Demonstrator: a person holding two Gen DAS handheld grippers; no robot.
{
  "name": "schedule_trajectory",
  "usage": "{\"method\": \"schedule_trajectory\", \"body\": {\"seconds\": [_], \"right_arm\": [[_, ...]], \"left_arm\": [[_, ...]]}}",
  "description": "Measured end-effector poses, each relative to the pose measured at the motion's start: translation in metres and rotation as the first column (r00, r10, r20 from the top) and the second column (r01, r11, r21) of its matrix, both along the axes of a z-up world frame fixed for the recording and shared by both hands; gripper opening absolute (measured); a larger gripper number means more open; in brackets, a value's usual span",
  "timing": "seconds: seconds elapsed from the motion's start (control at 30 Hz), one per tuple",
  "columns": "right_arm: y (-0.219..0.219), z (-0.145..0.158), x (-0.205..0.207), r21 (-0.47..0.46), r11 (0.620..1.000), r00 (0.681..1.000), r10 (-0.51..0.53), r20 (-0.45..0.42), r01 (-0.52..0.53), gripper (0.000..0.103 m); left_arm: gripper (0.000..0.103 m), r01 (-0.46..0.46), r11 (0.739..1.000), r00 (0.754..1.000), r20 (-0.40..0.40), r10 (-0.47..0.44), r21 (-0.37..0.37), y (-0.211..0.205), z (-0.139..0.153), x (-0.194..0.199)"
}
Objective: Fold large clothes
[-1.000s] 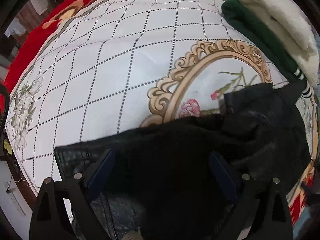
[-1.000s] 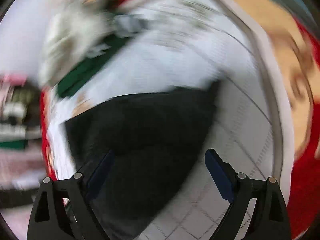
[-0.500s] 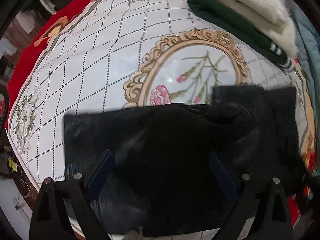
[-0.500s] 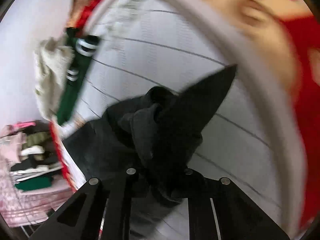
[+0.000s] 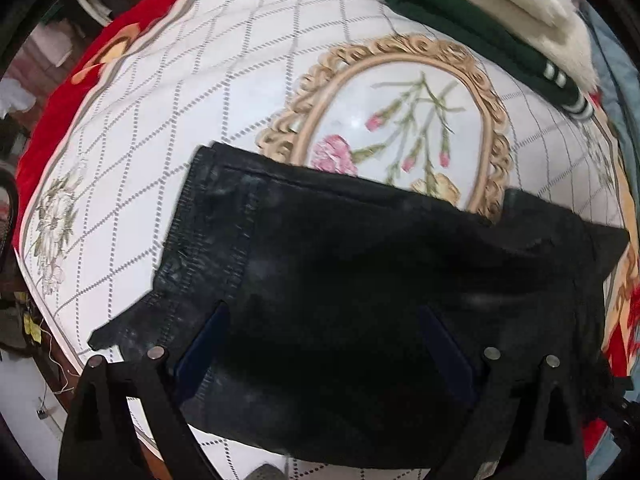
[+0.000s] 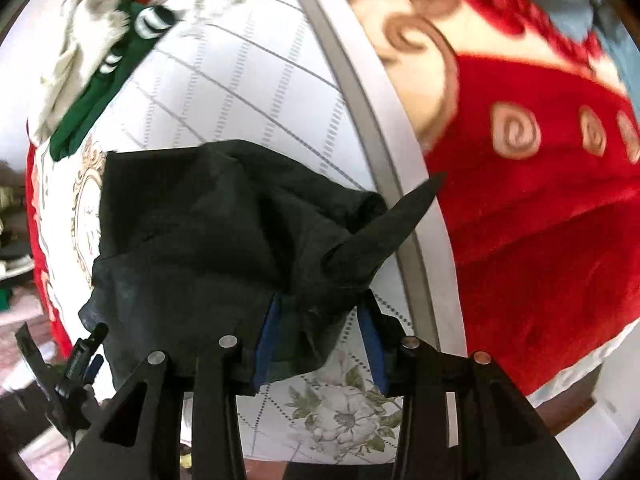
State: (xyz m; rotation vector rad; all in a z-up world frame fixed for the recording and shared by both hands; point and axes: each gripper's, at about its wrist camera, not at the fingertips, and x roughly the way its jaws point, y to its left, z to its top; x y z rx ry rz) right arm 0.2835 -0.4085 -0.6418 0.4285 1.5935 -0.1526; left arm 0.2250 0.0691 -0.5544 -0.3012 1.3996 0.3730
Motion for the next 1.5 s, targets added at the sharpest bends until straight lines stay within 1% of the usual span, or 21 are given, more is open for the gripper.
{"method": "schedule_trajectory", "body": {"seconds": [0.03,0.1,0.2,0.27,0.3,0.37,0.4,0.43,0.5,0.6,0.67,0.73,0.83,0.93,1.03,1.07,1.13,1.2,1.27,1.37,1.5], "right_arm": [[0.011,0.006,0.005,-0.027,1.000,1.000,0.016,0.005,-0.016,0.041],[0.036,0.024,0.011,-0.166,0.984,0.998,0.068,0.016,-0.065,0.041],[0.045,0.050,0.012,-0.262,0.965,0.995,0.049,0.084,-0.025,0.042],[0.041,0.058,0.013,-0.189,0.981,0.991,-0.009,0.137,0.035,0.042],[0.045,0.056,0.020,-0.109,0.994,0.987,-0.002,0.160,0.020,0.042],[0.072,0.036,0.043,0.052,0.994,0.986,0.092,0.142,-0.100,0.042],[0.090,0.025,0.054,0.148,0.977,0.983,0.131,0.132,-0.150,0.042],[0.104,0.016,0.062,0.204,0.961,0.978,0.166,0.123,-0.189,0.041],[0.151,-0.006,0.084,0.275,0.916,0.955,0.266,0.131,-0.293,0.041],[0.195,-0.036,0.106,0.283,0.894,0.938,0.323,0.128,-0.346,0.041],[0.216,-0.068,0.119,0.227,0.908,0.935,0.346,0.073,-0.353,0.041],[0.222,-0.089,0.129,0.195,0.925,0.945,0.324,0.041,-0.326,0.040],[0.233,-0.087,0.133,0.143,0.925,0.935,0.353,0.027,-0.353,0.040],[0.233,-0.083,0.136,0.149,0.921,0.932,0.363,0.011,-0.361,0.040],[0.219,-0.068,0.134,0.225,0.902,0.929,0.366,0.056,-0.368,0.041],[0.210,-0.057,0.129,0.262,0.885,0.923,0.369,0.111,-0.385,0.042],[0.195,-0.040,0.116,0.268,0.870,0.908,0.376,0.187,-0.415,0.043],[0.181,-0.029,0.103,0.241,0.865,0.893,0.394,0.216,-0.440,0.059],[0.164,-0.026,0.086,0.251,0.863,0.897,0.397,0.196,-0.437,0.059],[0.140,-0.037,0.066,0.283,0.879,0.923,0.362,0.129,-0.384,0.059],[0.114,-0.054,0.052,0.297,0.899,0.946,0.316,0.073,-0.323,0.059]], "left_arm": [[0.096,-0.006,1.000,1.000,0.003,0.006,0.004,0.002,0.001,0.000],[0.096,-0.024,1.000,1.000,0.006,0.024,0.005,0.009,0.003,0.003],[0.096,-0.048,0.999,0.999,0.020,0.048,0.008,0.020,0.009,0.004],[0.096,-0.055,0.998,0.998,0.033,0.055,0.012,0.024,0.013,0.002],[0.096,-0.058,0.998,0.998,0.036,0.058,0.013,0.024,0.014,0.002],[0.096,-0.070,0.997,0.997,0.039,0.070,0.014,0.027,0.011,0.003],[0.096,-0.076,0.997,0.996,0.037,0.076,0.011,0.028,0.010,0.001],[0.096,-0.085,0.996,0.996,0.033,0.084,0.004,0.028,0.008,-0.001],[0.096,-0.096,0.995,0.995,0.023,0.096,-0.006,0.029,0.003,-0.002],[0.096,-0.095,0.995,0.995,0.020,0.095,0.006,0.029,0.000,-0.005],[0.096,-0.092,0.996,0.996,0.019,0.092,0.015,0.029,-0.001,-0.009],[0.096,-0.096,0.995,0.995,0.013,0.096,0.022,0.032,-0.003,-0.012],[0.096,-0.134,0.991,0.991,0.003,0.134,0.011,0.039,-0.004,-0.022],[0.096,-0.207,0.978,0.978,0.000,0.207,-0.017,0.048,0.001,-0.044],[0.096,-0.318,0.943,0.947,0.013,0.321,-0.100,0.059,0.007,-0.083],[0.096,-0.371,0.917,0.926,0.014,0.377,-0.144,0.064,0.007,-0.103],[0.096,-0.425,0.874,0.898,0.010,0.439,-0.235,0.067,0.000,-0.125],[0.096,-0.465,0.819,0.872,-0.015,0.489,-0.337,0.069,-0.017,-0.143],[0.096,-0.512,0.748,0.832,-0.030,0.553,-0.422,0.070,-0.038,-0.155],[0.096,-0.550,0.710,0.787,0.010,0.616,-0.440,0.072,-0.049,-0.156],[0.096,-0.557,0.692,0.741,0.101,0.664,-0.459,0.077,-0.046,-0.144]]}}
